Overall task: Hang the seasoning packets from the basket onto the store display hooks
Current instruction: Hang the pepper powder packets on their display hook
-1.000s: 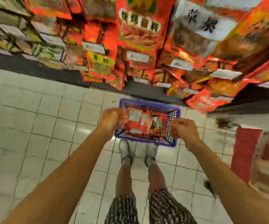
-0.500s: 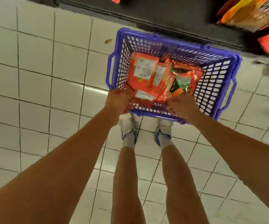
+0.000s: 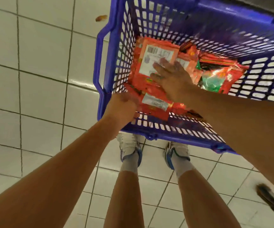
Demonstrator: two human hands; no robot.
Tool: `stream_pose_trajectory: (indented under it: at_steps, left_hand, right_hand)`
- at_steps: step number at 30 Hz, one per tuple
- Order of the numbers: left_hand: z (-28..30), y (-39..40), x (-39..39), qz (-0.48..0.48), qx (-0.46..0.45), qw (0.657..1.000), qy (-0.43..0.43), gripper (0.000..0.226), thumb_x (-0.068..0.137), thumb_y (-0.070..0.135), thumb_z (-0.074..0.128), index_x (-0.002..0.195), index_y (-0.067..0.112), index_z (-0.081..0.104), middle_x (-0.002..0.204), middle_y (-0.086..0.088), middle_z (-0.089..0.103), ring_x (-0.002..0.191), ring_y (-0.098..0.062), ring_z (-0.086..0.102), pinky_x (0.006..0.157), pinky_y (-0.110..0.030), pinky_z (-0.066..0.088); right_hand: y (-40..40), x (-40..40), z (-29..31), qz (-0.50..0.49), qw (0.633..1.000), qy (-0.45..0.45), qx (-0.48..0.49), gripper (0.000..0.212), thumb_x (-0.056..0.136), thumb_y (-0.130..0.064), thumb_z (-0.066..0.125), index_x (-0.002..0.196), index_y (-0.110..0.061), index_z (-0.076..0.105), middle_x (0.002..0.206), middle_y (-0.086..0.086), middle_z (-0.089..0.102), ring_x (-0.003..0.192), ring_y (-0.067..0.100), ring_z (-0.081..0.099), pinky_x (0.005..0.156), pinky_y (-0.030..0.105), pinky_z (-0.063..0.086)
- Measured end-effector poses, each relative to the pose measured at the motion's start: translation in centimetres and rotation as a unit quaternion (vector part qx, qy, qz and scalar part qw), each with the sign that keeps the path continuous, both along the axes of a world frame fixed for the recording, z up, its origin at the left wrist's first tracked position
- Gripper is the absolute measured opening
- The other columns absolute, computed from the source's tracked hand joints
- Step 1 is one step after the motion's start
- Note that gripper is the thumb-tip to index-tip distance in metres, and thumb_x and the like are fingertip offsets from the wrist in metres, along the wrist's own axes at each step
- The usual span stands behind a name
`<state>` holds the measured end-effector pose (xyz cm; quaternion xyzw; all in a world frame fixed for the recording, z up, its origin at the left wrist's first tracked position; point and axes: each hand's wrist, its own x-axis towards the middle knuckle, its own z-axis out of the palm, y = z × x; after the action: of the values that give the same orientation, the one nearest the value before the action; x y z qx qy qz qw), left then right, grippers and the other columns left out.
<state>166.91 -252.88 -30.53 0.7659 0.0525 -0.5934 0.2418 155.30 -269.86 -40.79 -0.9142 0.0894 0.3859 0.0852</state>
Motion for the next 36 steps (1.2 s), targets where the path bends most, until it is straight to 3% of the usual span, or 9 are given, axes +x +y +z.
stream_pose_trajectory:
  at_steps: [9,12,15,17,24,27,30,33,36]
  left_hand:
    - [1.3,-0.4,0.0,-0.030,0.006,0.999,-0.027,0.024,0.093,0.010,0.054,0.094,0.024,0.073,0.075,0.003,0.074,0.069,-0.016,0.073,0.061,-0.032,0.060]
    - [2.2,-1.2,0.0,-0.036,-0.023,0.998,-0.043,0.022,0.093,0.018,0.064,0.114,0.024,0.068,0.083,0.013,0.072,0.065,-0.001,0.064,0.049,-0.018,0.047]
    - [3.0,-1.7,0.0,0.039,-0.051,0.998,0.019,0.028,0.092,0.013,0.070,0.120,0.018,0.067,0.108,0.004,0.075,0.093,-0.019,0.074,0.078,-0.042,0.063]
    - [3.3,-2.0,-0.1,0.090,-0.066,0.993,0.042,0.024,0.096,0.011,0.066,0.119,0.015,0.067,0.112,-0.003,0.076,0.099,-0.027,0.074,0.089,-0.056,0.058]
    - [0.9,-1.8,0.1,0.103,-0.064,0.991,-0.059,0.020,0.101,0.019,0.058,0.118,0.022,0.068,0.104,0.007,0.076,0.082,-0.008,0.075,0.053,-0.017,0.055]
    - [0.1,-1.6,-0.2,0.109,-0.078,0.988,-0.077,0.021,0.102,0.019,0.056,0.119,0.023,0.067,0.103,0.011,0.075,0.081,-0.001,0.072,0.052,-0.012,0.053]
    - [0.2,-1.4,-0.3,0.110,-0.079,0.986,-0.101,0.020,0.102,0.020,0.055,0.117,0.026,0.067,0.102,0.013,0.075,0.080,-0.001,0.072,0.052,-0.012,0.053]
    - [1.4,-1.3,-0.1,0.110,-0.073,0.986,-0.103,0.019,0.102,0.021,0.055,0.110,0.033,0.067,0.104,0.010,0.076,0.088,-0.011,0.074,0.061,-0.023,0.061]
    - [3.8,-1.6,0.3,0.134,-0.082,0.984,-0.083,0.024,0.100,0.015,0.056,0.092,0.034,0.068,0.091,0.012,0.078,0.082,-0.011,0.076,0.064,-0.028,0.060]
  right_hand:
    - [-0.8,-3.1,6.2,-0.243,0.945,-0.123,0.179,0.025,0.102,-0.020,0.052,0.114,-0.007,0.070,0.106,0.012,0.072,0.105,0.031,0.065,0.098,0.044,0.047]
    - [-1.1,-2.7,9.5,-0.461,0.840,-0.088,0.274,0.024,0.105,-0.021,0.051,0.098,-0.007,0.069,0.087,0.013,0.070,0.078,0.027,0.066,0.073,0.041,0.054]
    - [-0.9,-1.9,11.3,-0.608,0.673,-0.058,0.417,0.022,0.104,-0.014,0.054,0.093,-0.017,0.073,0.106,0.009,0.076,0.103,0.027,0.071,0.094,0.046,0.054]
    - [-1.0,-1.1,11.3,-0.636,0.637,-0.048,0.433,0.020,0.102,-0.014,0.056,0.096,-0.019,0.074,0.107,0.005,0.077,0.107,0.026,0.071,0.100,0.048,0.053]
    - [-1.9,1.7,3.8,-0.178,0.982,-0.040,0.055,0.084,0.084,-0.019,0.069,0.157,-0.022,0.026,0.164,0.009,0.027,0.153,0.035,0.020,0.119,0.055,0.027]
    - [-0.6,1.4,0.4,0.028,0.999,0.024,-0.007,0.105,0.083,-0.038,0.073,0.161,-0.023,0.005,0.170,0.006,-0.003,0.154,0.028,-0.017,0.123,0.057,0.004]
    - [-0.4,-0.4,-0.2,0.022,0.999,-0.026,-0.043,0.085,0.085,-0.040,0.071,0.157,-0.023,0.029,0.167,0.006,0.022,0.156,0.030,0.006,0.122,0.057,0.007]
    - [-0.6,-2.0,1.4,-0.078,0.991,-0.105,-0.027,0.041,0.093,-0.033,0.062,0.131,-0.017,0.061,0.139,0.008,0.060,0.137,0.032,0.045,0.118,0.050,0.025]
    - [-2.0,-3.0,4.6,-0.348,0.921,-0.157,0.073,0.021,0.100,-0.022,0.052,0.111,-0.009,0.065,0.104,0.019,0.072,0.090,0.036,0.067,0.076,0.034,0.049]
